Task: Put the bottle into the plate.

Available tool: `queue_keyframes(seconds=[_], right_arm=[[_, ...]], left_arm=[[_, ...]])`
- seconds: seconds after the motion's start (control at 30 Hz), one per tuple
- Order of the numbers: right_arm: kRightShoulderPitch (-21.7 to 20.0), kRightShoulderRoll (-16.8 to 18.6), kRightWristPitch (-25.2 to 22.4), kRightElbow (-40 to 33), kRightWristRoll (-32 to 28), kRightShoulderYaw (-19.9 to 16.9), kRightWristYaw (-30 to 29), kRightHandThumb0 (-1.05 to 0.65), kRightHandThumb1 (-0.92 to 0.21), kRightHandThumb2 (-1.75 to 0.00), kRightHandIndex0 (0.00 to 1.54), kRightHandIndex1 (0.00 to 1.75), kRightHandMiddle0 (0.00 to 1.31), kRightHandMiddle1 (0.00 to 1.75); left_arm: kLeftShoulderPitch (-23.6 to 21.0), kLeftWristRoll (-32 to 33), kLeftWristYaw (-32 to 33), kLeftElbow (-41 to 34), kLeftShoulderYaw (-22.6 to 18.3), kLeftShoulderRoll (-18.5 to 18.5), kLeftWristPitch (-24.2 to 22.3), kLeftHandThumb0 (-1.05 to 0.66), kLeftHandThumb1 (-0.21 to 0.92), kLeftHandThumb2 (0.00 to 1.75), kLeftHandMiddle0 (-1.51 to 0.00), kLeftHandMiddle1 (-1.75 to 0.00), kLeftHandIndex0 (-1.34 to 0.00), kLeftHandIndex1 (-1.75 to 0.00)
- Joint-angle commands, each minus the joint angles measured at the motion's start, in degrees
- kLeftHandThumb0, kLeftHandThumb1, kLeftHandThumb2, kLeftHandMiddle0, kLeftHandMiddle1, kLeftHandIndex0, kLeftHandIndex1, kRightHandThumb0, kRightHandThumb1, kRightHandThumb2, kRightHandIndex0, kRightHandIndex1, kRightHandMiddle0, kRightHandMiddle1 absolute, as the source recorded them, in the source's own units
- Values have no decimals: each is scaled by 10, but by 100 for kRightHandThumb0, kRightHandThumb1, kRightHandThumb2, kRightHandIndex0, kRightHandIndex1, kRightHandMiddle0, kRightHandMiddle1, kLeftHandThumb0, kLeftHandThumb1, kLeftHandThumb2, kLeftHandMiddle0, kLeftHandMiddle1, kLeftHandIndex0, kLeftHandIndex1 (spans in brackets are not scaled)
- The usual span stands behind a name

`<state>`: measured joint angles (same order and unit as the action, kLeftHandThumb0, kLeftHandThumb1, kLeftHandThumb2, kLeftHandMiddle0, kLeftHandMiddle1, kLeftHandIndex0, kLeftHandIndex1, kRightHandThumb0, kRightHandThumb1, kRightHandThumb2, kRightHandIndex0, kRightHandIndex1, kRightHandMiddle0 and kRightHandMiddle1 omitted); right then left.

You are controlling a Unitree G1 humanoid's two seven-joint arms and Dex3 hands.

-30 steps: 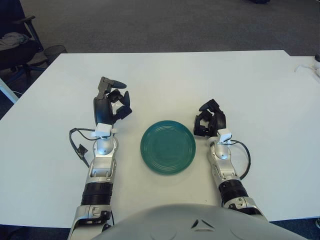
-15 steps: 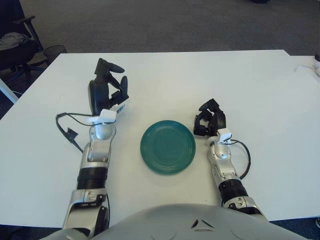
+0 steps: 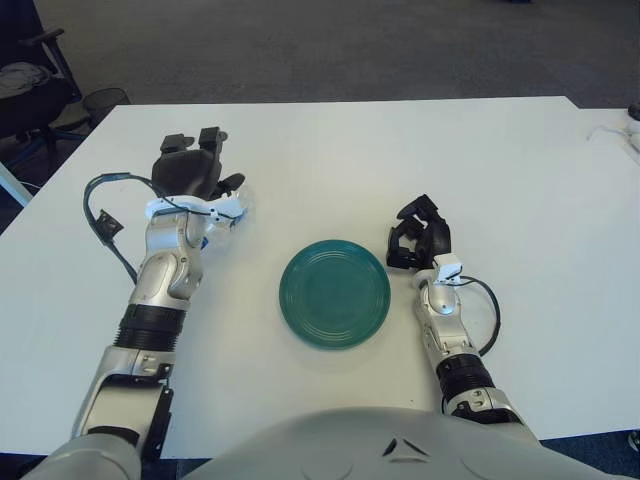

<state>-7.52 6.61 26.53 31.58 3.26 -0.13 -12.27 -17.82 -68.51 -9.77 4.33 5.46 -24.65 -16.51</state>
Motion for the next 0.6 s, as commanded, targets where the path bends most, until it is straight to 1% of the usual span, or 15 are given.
queue_keyframes(seconds=[0.0,0.2,0.37,0.57], right_arm=[[53,2,-58,86,-10,-14,-1,0,-9,-154,84,161,56,175],[44,4,-57,97,-9,-15,-1,0,-8,-155,84,161,56,175],[41,7,-62,96,-11,-16,-1,0,-8,-156,83,164,56,175],[37,5,-65,103,-6,-16,-9,0,-8,-155,83,162,56,175]], left_arm=[[-32,-41,-49,2,27,-23,-43,-105,92,70,0,0,0,-2],[-50,-48,-79,7,48,-36,-67,-105,92,72,0,0,0,0],[-70,-54,-118,17,68,-51,-74,-105,92,74,0,0,0,0],[-89,-57,-156,25,92,-62,-79,-105,92,77,0,0,0,0]])
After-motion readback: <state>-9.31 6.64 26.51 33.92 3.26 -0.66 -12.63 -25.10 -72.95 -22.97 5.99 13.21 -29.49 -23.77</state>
